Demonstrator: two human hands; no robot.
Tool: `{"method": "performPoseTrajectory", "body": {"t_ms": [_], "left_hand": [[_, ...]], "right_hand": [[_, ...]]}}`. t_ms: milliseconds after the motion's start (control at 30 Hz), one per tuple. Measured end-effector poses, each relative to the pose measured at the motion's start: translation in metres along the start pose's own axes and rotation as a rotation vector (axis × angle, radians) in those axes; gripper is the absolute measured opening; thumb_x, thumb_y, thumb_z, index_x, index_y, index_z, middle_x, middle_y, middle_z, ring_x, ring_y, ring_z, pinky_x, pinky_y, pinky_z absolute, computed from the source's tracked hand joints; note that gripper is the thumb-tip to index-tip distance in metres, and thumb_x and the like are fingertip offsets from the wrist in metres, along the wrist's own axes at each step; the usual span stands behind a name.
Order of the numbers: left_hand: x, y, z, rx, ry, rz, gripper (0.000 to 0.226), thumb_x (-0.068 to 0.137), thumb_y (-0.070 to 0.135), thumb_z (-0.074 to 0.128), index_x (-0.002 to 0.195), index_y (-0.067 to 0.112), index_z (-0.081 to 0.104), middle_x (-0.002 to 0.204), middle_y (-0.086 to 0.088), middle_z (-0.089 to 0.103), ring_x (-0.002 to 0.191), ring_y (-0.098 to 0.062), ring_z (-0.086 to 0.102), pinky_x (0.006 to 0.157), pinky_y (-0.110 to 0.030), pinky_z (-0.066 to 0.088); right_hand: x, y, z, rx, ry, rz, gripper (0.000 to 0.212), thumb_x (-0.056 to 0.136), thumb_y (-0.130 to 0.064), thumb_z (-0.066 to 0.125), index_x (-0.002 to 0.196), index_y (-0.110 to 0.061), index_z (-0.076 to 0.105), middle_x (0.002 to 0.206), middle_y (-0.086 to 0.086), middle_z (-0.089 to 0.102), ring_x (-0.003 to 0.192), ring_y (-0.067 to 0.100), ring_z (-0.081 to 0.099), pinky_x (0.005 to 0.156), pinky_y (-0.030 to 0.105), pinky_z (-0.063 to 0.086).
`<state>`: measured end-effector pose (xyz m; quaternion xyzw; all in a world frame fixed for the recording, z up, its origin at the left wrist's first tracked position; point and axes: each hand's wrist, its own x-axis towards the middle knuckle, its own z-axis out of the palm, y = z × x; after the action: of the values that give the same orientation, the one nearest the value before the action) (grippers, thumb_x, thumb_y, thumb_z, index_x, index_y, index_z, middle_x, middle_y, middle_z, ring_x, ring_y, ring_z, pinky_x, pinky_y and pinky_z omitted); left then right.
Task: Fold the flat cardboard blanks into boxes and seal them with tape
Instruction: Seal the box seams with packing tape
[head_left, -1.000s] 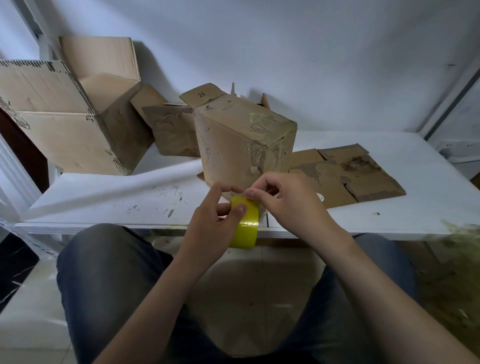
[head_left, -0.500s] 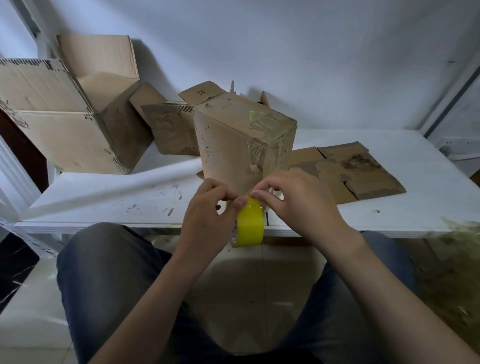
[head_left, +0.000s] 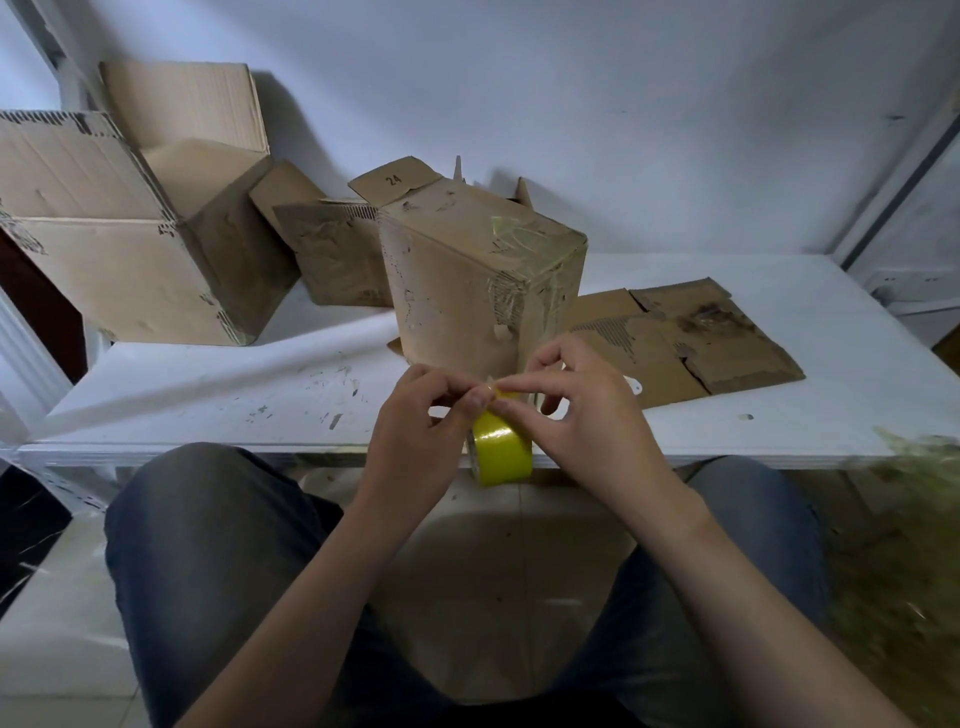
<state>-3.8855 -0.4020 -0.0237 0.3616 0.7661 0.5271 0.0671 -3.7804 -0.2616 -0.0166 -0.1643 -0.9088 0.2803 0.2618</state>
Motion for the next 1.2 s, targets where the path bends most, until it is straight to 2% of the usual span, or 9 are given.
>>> {"method": "performPoseTrajectory", "body": {"t_ms": [167, 333, 567, 633, 733, 900, 1000, 1100, 1200], "left_hand": [[-0.006, 0.006, 0.003, -0.095, 0.084, -0.019, 0.018, 0.093, 0.020, 0.069, 0.089, 0.037, 0.064, 0.101, 0.001, 0.061, 0.092, 0.001, 0.061, 0.074, -0.009, 0.049], [-0.014, 0.010, 0.012, -0.371, 0.066, -0.328, 0.038, 0.089, 0.030, 0.074, 0.113, 0.023, 0.046, 0.104, 0.002, 0.064, 0.083, -0.001, 0.065, 0.067, -0.018, 0.053], [-0.005, 0.007, -0.001, -0.344, -0.077, -0.261, 0.048, 0.093, 0.030, 0.072, 0.138, 0.024, 0.056, 0.103, 0.001, 0.078, 0.102, -0.014, 0.071, 0.094, -0.050, 0.057], [-0.002, 0.008, -0.004, -0.357, -0.086, -0.268, 0.050, 0.093, 0.025, 0.072, 0.140, 0.024, 0.055, 0.102, 0.002, 0.078, 0.101, -0.013, 0.071, 0.092, -0.046, 0.057], [0.000, 0.006, -0.009, -0.259, -0.110, -0.227, 0.061, 0.090, 0.022, 0.074, 0.145, 0.027, 0.047, 0.093, 0.009, 0.078, 0.095, -0.002, 0.069, 0.080, -0.022, 0.052], [0.000, -0.006, -0.031, -0.159, -0.123, -0.180, 0.067, 0.089, 0.014, 0.075, 0.147, 0.026, 0.043, 0.085, 0.021, 0.076, 0.094, 0.000, 0.070, 0.079, -0.017, 0.054], [0.001, -0.016, -0.049, -0.086, -0.067, -0.133, 0.058, 0.085, 0.021, 0.079, 0.138, 0.025, 0.056, 0.088, 0.021, 0.075, 0.093, 0.000, 0.070, 0.079, -0.022, 0.058], [0.011, -0.032, -0.069, -0.050, 0.056, -0.152, 0.047, 0.080, 0.037, 0.081, 0.123, 0.022, 0.066, 0.091, 0.025, 0.068, 0.089, 0.012, 0.066, 0.074, -0.011, 0.055], [0.030, -0.054, -0.091, 0.125, 0.093, -0.106, 0.048, 0.079, 0.030, 0.085, 0.122, 0.021, 0.067, 0.094, 0.023, 0.067, 0.081, 0.016, 0.062, 0.077, -0.006, 0.053]], "right_hand": [[0.002, -0.002, 0.005, 0.155, 0.057, -0.024, 0.012, 0.088, -0.027, 0.076, 0.099, -0.025, 0.081, 0.088, -0.010, 0.059, 0.078, 0.009, 0.056, 0.062, 0.023, 0.046], [0.002, -0.003, 0.014, 0.141, 0.153, -0.030, 0.011, 0.088, -0.023, 0.076, 0.098, -0.020, 0.081, 0.087, -0.009, 0.061, 0.080, 0.007, 0.057, 0.060, 0.012, 0.038], [0.000, 0.002, 0.015, -0.140, 0.337, -0.377, 0.013, 0.094, -0.020, 0.070, 0.097, -0.010, 0.078, 0.095, 0.005, 0.065, 0.085, 0.016, 0.057, 0.069, 0.022, 0.045], [0.002, -0.004, 0.014, -0.034, 0.298, -0.245, 0.010, 0.092, -0.022, 0.073, 0.094, -0.014, 0.079, 0.098, -0.004, 0.060, 0.087, 0.008, 0.054, 0.067, 0.015, 0.043], [0.009, -0.014, 0.013, 0.242, 0.203, 0.056, 0.010, 0.087, -0.031, 0.077, 0.078, -0.026, 0.077, 0.095, -0.011, 0.059, 0.089, 0.005, 0.058, 0.065, 0.011, 0.043], [0.020, -0.018, 0.020, 0.395, 0.063, 0.281, 0.029, 0.071, -0.046, 0.088, 0.081, -0.027, 0.068, 0.079, -0.008, 0.068, 0.072, 0.009, 0.063, 0.064, 0.032, 0.055], [0.028, -0.028, 0.035, 0.545, -0.013, 0.293, 0.026, 0.072, -0.037, 0.090, 0.088, -0.025, 0.073, 0.079, -0.003, 0.073, 0.075, 0.013, 0.069, 0.068, 0.032, 0.059], [0.041, -0.041, 0.056, 0.568, -0.054, 0.269, 0.009, 0.079, -0.028, 0.086, 0.082, -0.023, 0.079, 0.071, 0.004, 0.072, 0.067, 0.018, 0.064, 0.065, 0.033, 0.055], [0.058, -0.044, 0.088, 0.411, -0.145, 0.253, 0.008, 0.082, -0.038, 0.082, 0.081, -0.029, 0.080, 0.066, -0.018, 0.069, 0.068, 0.003, 0.060, 0.068, 0.032, 0.050]]}}
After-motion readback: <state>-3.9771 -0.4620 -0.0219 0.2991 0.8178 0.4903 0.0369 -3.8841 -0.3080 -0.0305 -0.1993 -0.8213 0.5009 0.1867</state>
